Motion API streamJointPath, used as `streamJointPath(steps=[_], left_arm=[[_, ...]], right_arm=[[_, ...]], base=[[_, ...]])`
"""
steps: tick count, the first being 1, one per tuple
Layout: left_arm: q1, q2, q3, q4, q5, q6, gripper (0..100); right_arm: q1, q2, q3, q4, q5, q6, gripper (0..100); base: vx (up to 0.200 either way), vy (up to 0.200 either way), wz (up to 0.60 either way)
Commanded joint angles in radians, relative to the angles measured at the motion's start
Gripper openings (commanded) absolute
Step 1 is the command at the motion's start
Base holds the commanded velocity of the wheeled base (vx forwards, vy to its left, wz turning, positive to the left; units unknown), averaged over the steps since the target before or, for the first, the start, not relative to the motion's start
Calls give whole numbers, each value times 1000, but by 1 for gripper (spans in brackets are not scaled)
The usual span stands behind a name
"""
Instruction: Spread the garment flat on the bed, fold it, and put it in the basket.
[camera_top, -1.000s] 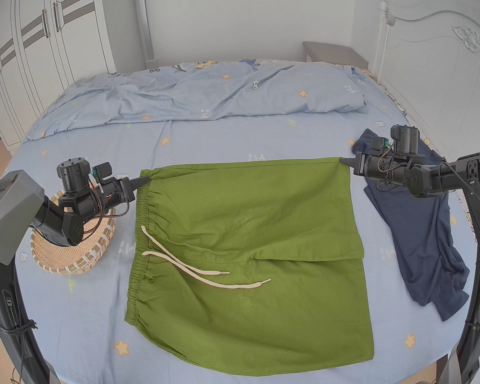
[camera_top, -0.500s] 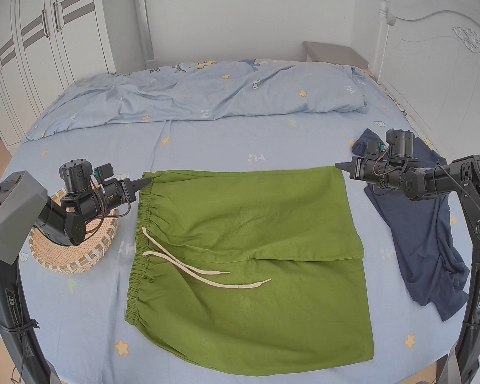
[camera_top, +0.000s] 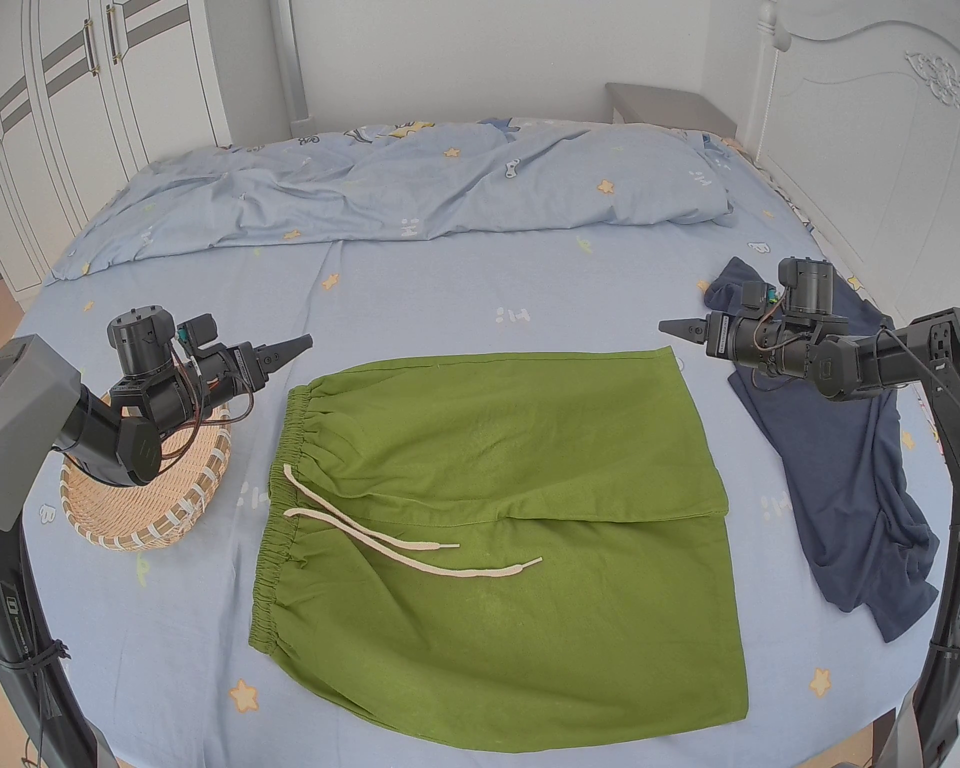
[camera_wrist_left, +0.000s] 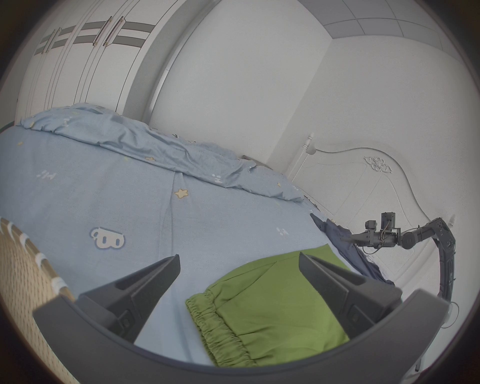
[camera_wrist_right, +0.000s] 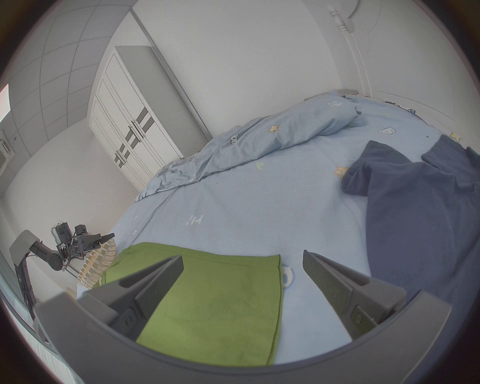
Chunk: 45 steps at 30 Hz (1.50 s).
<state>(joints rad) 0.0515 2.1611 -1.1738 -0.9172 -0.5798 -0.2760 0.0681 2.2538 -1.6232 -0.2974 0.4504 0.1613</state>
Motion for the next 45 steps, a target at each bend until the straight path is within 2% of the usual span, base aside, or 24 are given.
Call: streamJointPath(steps=[1, 5, 7, 8, 9, 11, 12, 14, 16, 24, 27, 33, 38, 45], left_arm=[[-9, -153, 99, 6, 17, -46, 100], [-53, -285, 287, -3, 17, -154, 100], [-56, -346, 395, -11, 14, -183, 100], [-56, -351, 402, -11, 14, -186, 100], [-55, -400, 511, -11, 5, -207, 100], [-53, -451, 612, -12, 5, -227, 100], [-53, -451, 612, -12, 5, -227, 100], [-51, -534, 778, -14, -3, -250, 100], [-47, -570, 861, -14, -14, -253, 100], [-42, -635, 1123, -11, -115, -252, 100], [-45, -621, 1174, -8, -127, -236, 100], [-39, -497, 1172, -18, -124, -232, 100], [-18, -411, 1174, -45, -127, -190, 100], [70, -329, 1174, -55, -150, -88, 100]], right_arm=[[-17, -149, 132, 0, 2, 47, 100], [-28, -307, 355, -5, 13, 100, 100], [-31, -382, 480, -8, 14, 104, 100], [-31, -387, 490, -8, 14, 104, 100], [-31, -451, 618, -11, 25, 104, 100], [-30, -510, 730, -11, 47, 104, 100], [-30, -510, 730, -11, 47, 104, 100], [-25, -611, 910, -29, 102, 106, 100], [-22, -663, 1002, -43, 117, 107, 100], [12, -769, 1237, -74, 120, 107, 100], [33, -792, 1300, -81, 122, 106, 100], [42, -801, 1367, -155, 120, 107, 100], [42, -800, 1376, -167, 120, 109, 100], [42, -798, 1375, -169, 120, 118, 100]], base=[[0, 0, 0], [0, 0, 0], [0, 0, 0], [0, 0, 0], [0, 0, 0], [0, 0, 0], [0, 0, 0], [0, 0, 0], [0, 0, 0], [0, 0, 0], [0, 0, 0], [0, 0, 0], [0, 0, 0], [0, 0, 0]])
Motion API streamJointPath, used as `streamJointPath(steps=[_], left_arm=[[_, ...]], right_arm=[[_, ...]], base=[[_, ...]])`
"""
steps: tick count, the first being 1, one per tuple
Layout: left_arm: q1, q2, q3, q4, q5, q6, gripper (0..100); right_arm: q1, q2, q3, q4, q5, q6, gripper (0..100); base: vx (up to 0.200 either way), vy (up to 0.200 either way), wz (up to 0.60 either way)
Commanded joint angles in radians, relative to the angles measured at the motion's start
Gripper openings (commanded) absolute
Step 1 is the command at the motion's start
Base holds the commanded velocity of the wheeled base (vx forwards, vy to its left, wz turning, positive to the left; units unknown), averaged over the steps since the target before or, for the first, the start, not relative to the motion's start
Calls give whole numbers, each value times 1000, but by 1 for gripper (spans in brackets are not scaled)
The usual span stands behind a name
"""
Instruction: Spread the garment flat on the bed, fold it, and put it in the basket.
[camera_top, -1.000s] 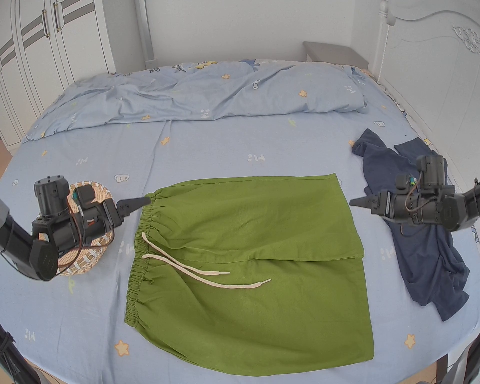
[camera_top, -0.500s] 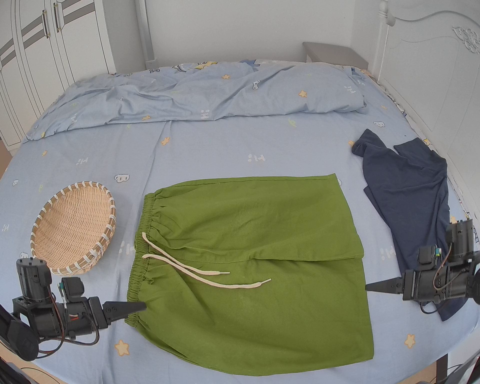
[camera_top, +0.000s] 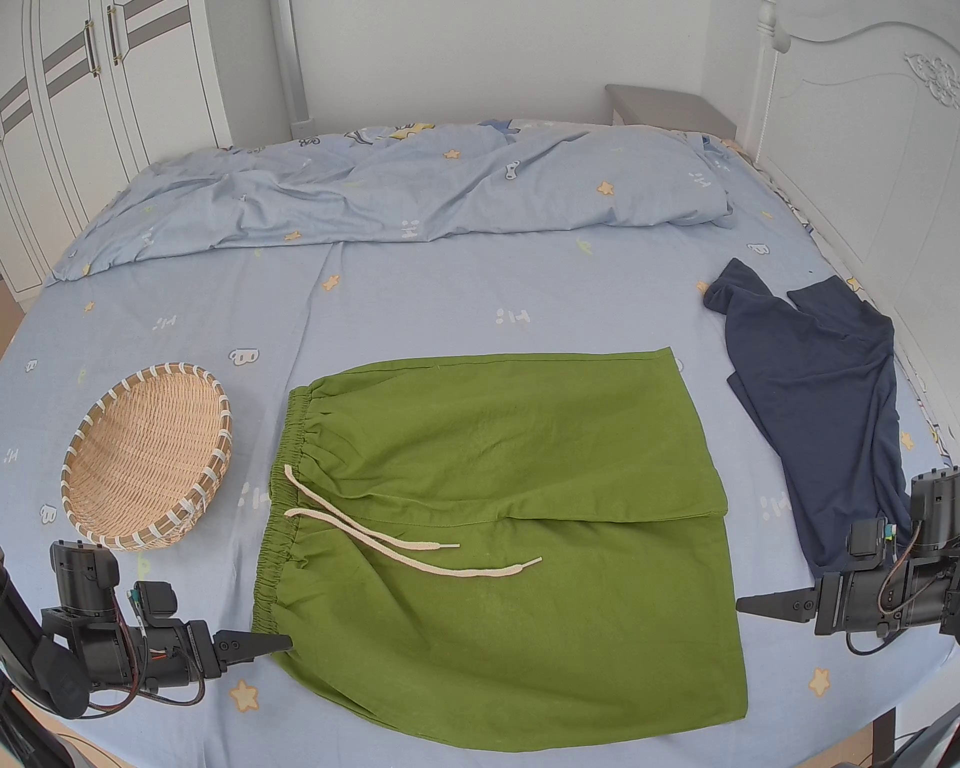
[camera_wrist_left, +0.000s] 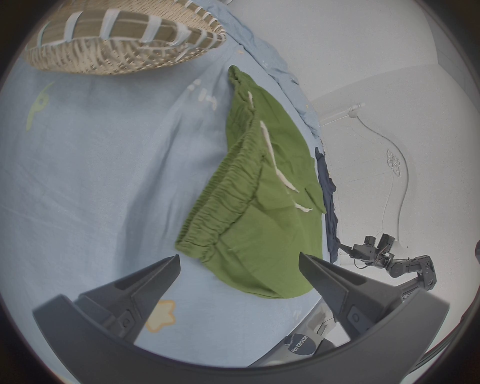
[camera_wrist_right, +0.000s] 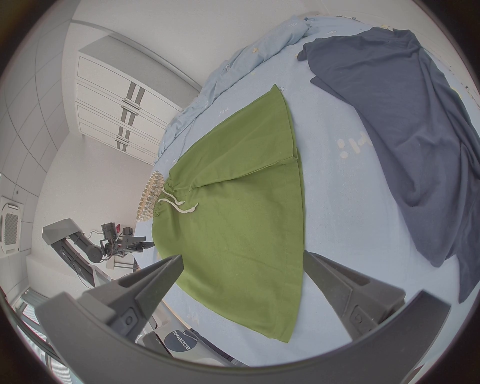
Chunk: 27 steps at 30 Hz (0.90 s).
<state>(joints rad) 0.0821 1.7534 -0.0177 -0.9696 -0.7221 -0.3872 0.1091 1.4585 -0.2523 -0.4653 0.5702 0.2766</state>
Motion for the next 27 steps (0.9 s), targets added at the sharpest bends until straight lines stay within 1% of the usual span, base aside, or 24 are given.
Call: streamJointPath(steps=[1, 4, 7, 9, 10, 11, 13, 27], left_arm=[[42, 80, 18, -5, -10, 33, 100], [44, 94, 13, -9, -17, 41, 100], [33, 118, 13, -55, -28, 41, 100], [31, 159, 18, -130, -28, 41, 100], [31, 163, 18, -135, -28, 41, 100], [31, 187, 18, -179, -30, 36, 100], [31, 201, 18, -204, -28, 34, 100], [30, 224, 18, -244, -30, 37, 100]], right_arm=[[1, -1, 4, -1, 0, 3, 100], [1, 0, 4, -1, 0, 3, 100], [0, 0, 4, -3, 0, 4, 100], [-2, 0, 4, -3, 0, 3, 100], [-2, 0, 4, -3, 2, 3, 100], [-5, 2, 4, -3, 0, 4, 100], [-8, 3, 4, -3, 2, 3, 100], [-9, 5, 4, -15, 2, 4, 100]], base=[[0, 0, 0], [0, 0, 0], [0, 0, 0], [0, 0, 0], [0, 0, 0], [0, 0, 0], [0, 0, 0], [0, 0, 0]])
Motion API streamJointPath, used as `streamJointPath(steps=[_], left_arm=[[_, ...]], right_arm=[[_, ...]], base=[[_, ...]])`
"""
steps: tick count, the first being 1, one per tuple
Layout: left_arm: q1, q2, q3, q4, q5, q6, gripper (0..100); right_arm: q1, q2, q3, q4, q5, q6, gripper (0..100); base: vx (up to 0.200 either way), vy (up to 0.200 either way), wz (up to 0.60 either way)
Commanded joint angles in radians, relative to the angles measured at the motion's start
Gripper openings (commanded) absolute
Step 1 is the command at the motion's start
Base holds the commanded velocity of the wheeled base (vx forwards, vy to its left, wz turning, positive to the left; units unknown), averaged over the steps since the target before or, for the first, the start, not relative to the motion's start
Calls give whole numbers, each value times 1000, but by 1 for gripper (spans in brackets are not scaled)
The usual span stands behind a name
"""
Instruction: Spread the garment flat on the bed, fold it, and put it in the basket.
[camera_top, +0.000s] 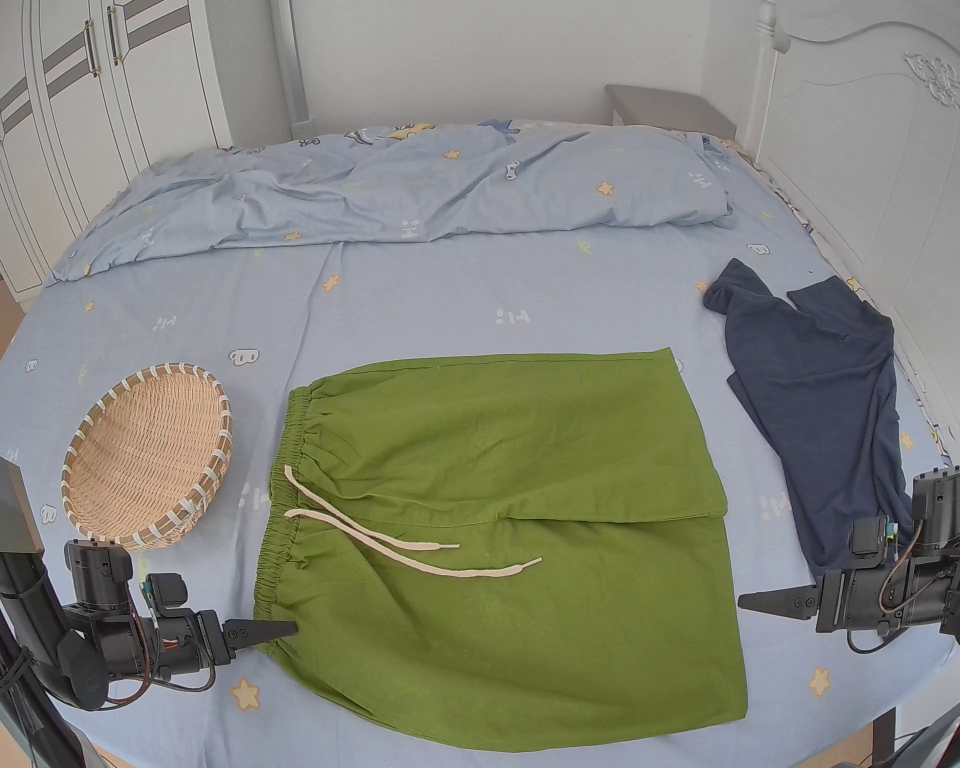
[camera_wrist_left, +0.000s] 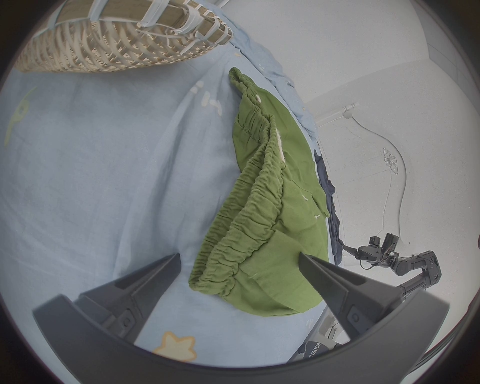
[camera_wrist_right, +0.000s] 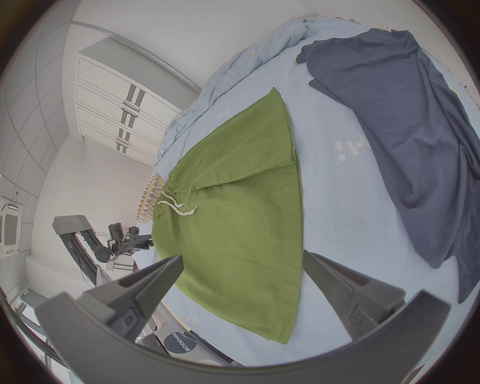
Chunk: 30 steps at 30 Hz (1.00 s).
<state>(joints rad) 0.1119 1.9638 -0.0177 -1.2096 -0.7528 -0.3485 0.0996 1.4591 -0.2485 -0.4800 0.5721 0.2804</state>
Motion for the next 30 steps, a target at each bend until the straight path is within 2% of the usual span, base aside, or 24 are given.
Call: streamJointPath(steps=[1, 9, 16, 22, 25, 27, 30], left_arm=[[0, 12, 18, -4, 1, -1, 0], [14, -2, 18, 30, 1, -4, 0], [60, -172, 18, 255, 1, 2, 0], [88, -238, 18, 375, 3, 6, 0], [94, -230, 18, 400, 3, 36, 0], [97, -226, 18, 407, 4, 88, 0], [117, -224, 18, 421, 1, 105, 0]], right_arm=[[0, 6, 0, 0, 0, 0, 100], [0, 6, 3, 0, 0, 0, 100], [12, 27, 48, -2, 0, -3, 100], [11, 70, 109, -2, 0, -15, 100], [14, 92, 146, -2, 2, -17, 100], [22, 118, 164, -2, 0, -26, 100], [23, 150, 184, -2, 2, -49, 100]], base=[[0, 0, 0], [0, 0, 0], [0, 0, 0], [0, 0, 0], [0, 0, 0], [0, 0, 0], [0, 0, 0]])
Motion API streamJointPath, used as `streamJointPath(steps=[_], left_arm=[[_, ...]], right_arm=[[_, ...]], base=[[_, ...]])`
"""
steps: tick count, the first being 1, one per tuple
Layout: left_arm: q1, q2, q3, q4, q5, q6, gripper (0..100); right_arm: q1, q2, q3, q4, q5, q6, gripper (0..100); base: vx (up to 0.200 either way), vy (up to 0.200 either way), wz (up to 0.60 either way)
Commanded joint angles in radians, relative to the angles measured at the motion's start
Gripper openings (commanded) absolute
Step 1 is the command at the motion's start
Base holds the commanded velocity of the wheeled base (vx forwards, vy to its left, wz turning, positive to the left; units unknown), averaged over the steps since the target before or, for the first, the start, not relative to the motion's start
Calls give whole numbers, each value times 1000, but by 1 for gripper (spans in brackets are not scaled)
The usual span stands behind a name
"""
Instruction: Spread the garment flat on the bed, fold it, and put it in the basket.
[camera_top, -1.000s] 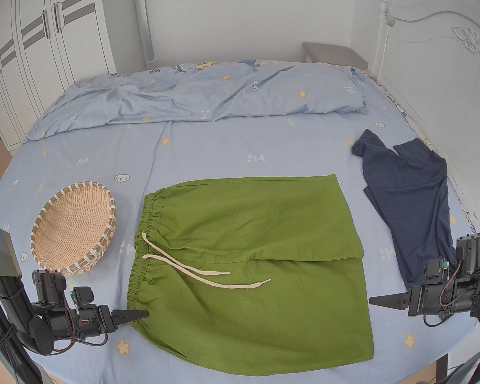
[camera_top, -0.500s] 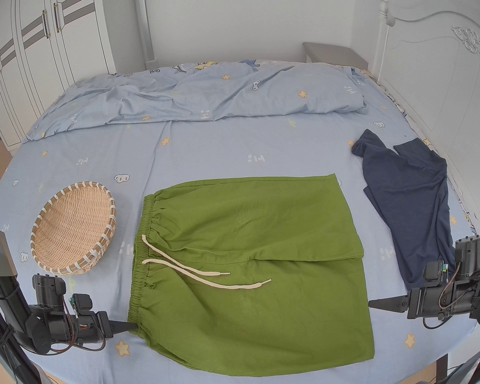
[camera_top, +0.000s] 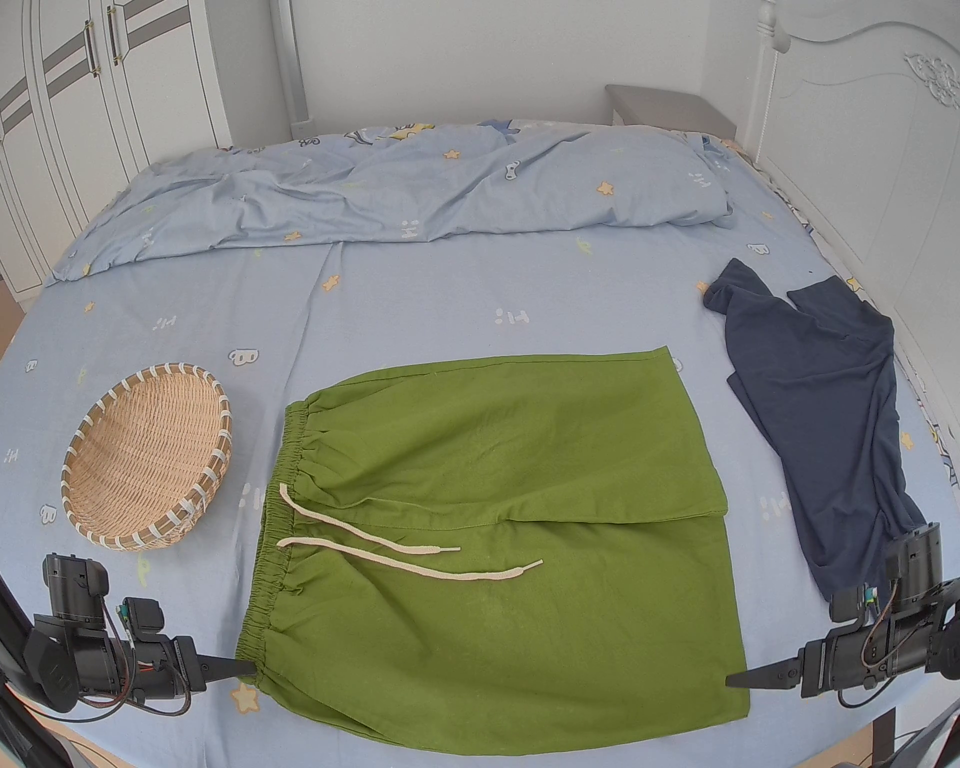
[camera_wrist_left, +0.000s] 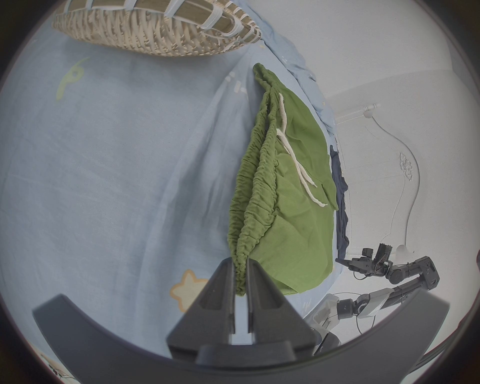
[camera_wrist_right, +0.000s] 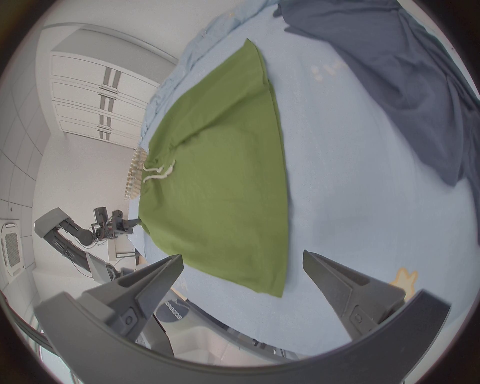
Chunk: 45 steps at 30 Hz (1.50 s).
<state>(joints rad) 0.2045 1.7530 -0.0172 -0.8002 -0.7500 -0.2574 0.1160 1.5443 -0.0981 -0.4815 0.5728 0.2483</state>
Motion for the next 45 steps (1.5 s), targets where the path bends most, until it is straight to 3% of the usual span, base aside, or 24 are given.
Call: streamJointPath(steps=[1, 13, 16, 17, 18, 39, 40, 45], left_arm=[[30, -13, 17, 16, -2, 15, 0], [33, 11, 17, 19, 0, 18, 0], [33, 17, 17, 16, -2, 33, 0], [33, 23, 17, 22, 0, 58, 0], [35, 23, 17, 26, 0, 66, 0], [36, 22, 17, 30, 0, 72, 0], [36, 22, 17, 29, 0, 72, 0], [38, 23, 17, 30, 0, 72, 0]], right_arm=[[7, 79, 38, 0, 2, -29, 100], [39, 172, 47, -12, 10, -58, 100], [48, 169, 49, -22, 50, -52, 100], [48, 168, 54, -26, 105, -55, 100], [53, 171, 54, -29, 118, -55, 100], [56, 263, 35, -86, 125, -52, 100], [56, 264, 37, -86, 125, -52, 0], [47, 263, 49, -86, 125, -52, 0]], base=[[0, 0, 0], [0, 0, 0], [0, 0, 0], [0, 0, 0], [0, 0, 0], [0, 0, 0], [0, 0, 0], [0, 0, 0]])
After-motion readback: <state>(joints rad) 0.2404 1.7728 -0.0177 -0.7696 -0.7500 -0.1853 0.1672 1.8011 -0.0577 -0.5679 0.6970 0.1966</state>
